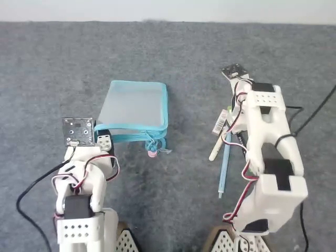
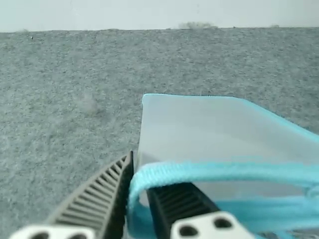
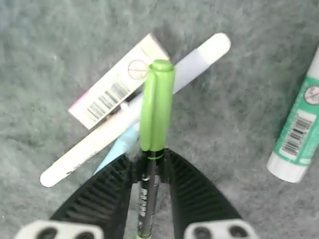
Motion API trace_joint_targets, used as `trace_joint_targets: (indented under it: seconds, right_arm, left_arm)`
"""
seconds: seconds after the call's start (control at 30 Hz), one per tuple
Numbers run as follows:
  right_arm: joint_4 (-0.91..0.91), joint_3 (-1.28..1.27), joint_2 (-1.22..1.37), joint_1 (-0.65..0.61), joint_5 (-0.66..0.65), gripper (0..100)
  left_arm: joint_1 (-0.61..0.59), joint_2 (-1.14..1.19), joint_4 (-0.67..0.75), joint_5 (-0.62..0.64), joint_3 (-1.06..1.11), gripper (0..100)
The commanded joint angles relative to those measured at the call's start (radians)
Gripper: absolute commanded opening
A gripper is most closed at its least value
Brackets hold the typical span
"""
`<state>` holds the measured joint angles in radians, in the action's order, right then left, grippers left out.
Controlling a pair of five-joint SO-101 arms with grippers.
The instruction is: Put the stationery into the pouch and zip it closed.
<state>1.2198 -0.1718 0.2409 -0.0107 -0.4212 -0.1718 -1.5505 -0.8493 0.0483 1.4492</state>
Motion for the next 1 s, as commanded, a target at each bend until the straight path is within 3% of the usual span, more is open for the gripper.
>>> trace_joint_targets:
  seconds: [0.0, 0.3, 0.6, 0.97]
  right_arm:
    - [0.008, 0.054, -0.007, -0.004, 0.025, 17.0]
    - [0.101, -0.037, -0.134, 0.005, 0.000, 15.1]
    - [-0.065, -0.391, -0.280, 0.094, -0.041, 15.1]
    - [-0.166, -0.433, -0.150, 0.153, -0.083, 14.6]
  left_arm:
    - [-0.008, 0.015, 0.032, -0.002, -0.015, 1]
    - [-0.005, 0.015, 0.034, -0.002, -0.015, 1]
    - [-0.006, 0.015, 0.034, -0.002, -0.015, 1]
    - [-0.006, 0.015, 0.034, -0.002, -0.015, 1]
